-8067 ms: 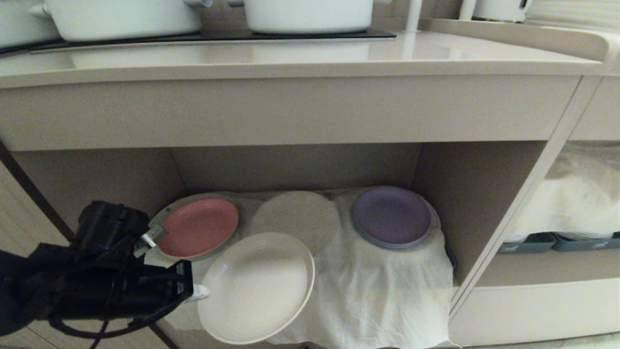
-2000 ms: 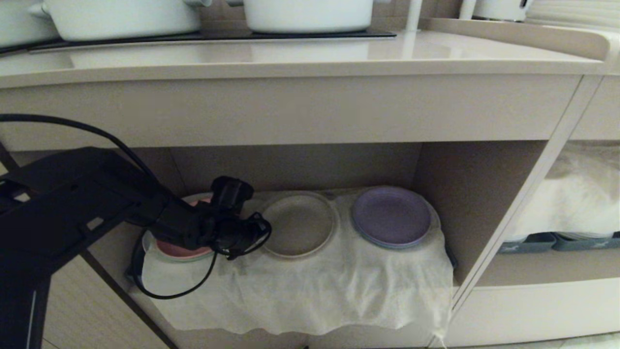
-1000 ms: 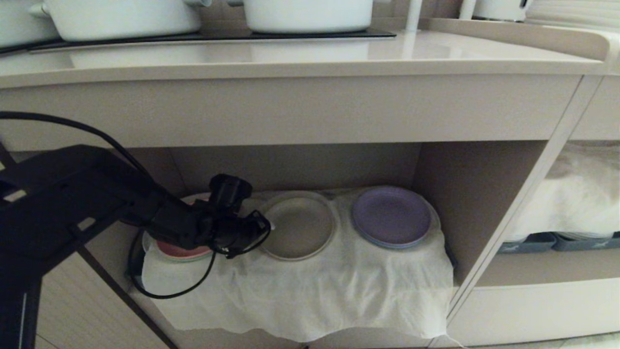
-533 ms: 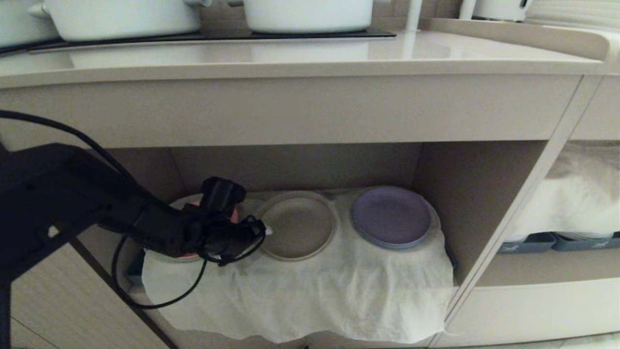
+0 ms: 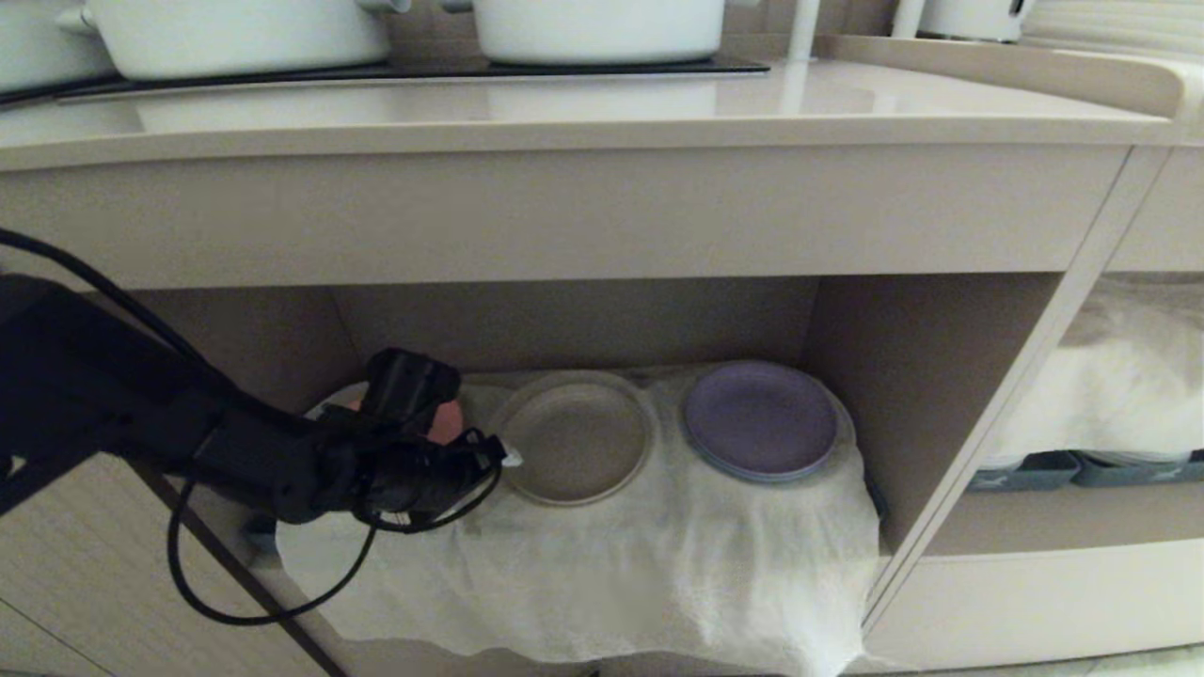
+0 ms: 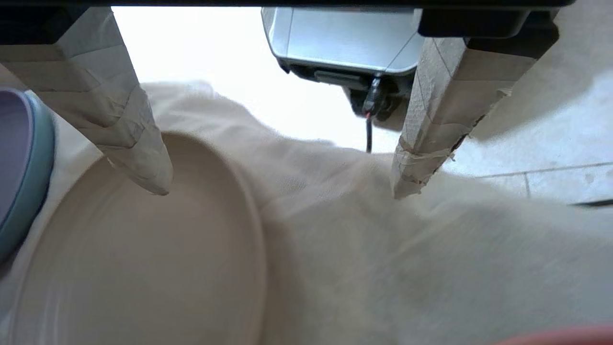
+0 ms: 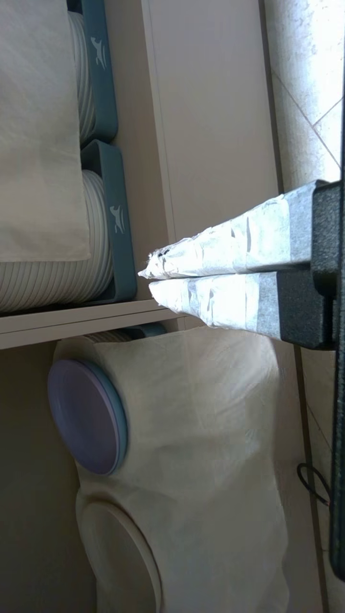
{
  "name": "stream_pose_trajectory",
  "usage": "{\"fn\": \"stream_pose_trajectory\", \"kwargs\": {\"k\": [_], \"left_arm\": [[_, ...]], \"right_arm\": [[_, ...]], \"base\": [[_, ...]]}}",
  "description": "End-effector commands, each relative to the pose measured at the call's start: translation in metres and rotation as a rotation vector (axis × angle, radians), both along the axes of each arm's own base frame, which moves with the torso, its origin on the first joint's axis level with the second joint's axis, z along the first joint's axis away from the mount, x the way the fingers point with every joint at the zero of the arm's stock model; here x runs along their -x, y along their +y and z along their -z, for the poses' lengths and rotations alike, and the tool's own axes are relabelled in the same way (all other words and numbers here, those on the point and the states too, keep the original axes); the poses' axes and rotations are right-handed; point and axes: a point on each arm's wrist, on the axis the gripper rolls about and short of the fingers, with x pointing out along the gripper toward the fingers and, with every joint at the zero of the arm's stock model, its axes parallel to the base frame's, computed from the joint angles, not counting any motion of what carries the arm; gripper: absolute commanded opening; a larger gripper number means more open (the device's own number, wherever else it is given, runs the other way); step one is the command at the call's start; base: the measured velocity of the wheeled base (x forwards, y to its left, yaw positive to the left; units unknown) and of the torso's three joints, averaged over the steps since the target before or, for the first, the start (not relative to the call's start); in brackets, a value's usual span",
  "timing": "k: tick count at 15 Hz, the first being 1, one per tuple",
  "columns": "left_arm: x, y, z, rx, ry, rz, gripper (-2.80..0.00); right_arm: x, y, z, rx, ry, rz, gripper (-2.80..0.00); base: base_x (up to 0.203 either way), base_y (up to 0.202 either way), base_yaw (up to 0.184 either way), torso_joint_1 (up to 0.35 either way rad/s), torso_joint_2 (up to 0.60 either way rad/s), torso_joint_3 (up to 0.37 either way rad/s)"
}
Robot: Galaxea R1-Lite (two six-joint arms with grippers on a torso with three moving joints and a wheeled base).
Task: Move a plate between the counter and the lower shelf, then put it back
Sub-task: Put the plate in the cupboard, then pick up the plate in the cupboard
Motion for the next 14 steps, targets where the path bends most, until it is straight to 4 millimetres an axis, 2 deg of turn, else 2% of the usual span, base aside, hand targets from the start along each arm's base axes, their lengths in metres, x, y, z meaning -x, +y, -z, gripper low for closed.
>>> {"fn": "stream_pose_trajectory", "kwargs": {"k": [1,13,14], "left_arm": [[0.008,0.002,-0.008,0.005,-0.015,0.005,0.0],[0.076,0.025,-0.024,-0.067,-0.033,0.099,0.0],[0.084,0.028,-0.024,-0.074,-0.032,0.108,-2.8]], "right_arm": [[0.0,0.0,0.0,0.0,-0.001,0.0,-2.8],[0.0,0.0,0.0,0.0,0.001,0.0,-2.8],[0.0,0.0,0.0,0.0,-0.001,0.0,-2.8]], "base": [[0.0,0.0,0.0,0.0,0.0,0.0],[0.0,0.0,0.0,0.0,0.0,0.0],[0.0,0.0,0.0,0.0,0.0,0.0]]}}
